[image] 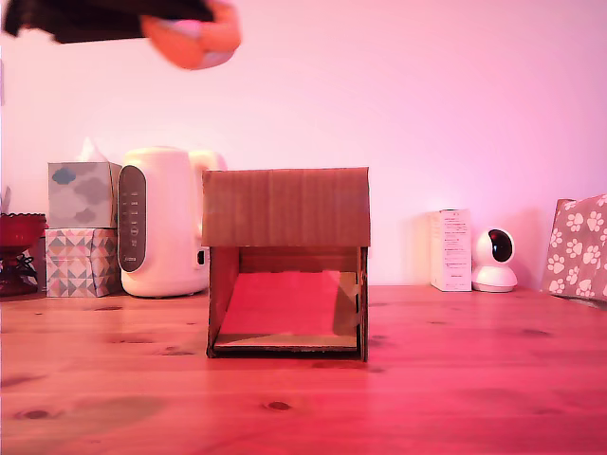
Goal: Drop the footbag into the cardboard dice tower
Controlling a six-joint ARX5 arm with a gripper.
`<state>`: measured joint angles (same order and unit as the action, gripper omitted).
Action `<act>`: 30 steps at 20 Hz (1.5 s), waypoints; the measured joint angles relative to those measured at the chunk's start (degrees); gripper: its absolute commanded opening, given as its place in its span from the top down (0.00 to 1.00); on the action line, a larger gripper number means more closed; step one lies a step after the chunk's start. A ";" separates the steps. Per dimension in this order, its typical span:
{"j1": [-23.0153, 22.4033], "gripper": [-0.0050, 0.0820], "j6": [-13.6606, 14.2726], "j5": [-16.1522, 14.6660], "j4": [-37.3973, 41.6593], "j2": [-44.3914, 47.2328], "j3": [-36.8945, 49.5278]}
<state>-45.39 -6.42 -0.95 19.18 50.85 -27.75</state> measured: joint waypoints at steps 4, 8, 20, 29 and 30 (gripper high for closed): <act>1.11 0.86 1.05 0.02 5.31 7.74 -0.70; 2.97 0.86 1.51 -0.07 5.01 15.61 -6.86; 11.45 0.86 2.14 -10.36 -16.28 36.74 -37.99; 13.20 0.84 2.14 -11.21 -20.11 40.28 -39.76; 13.20 0.75 2.14 -11.21 -20.13 40.28 -39.76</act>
<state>-32.18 -4.27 -12.16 -0.95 91.13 -67.51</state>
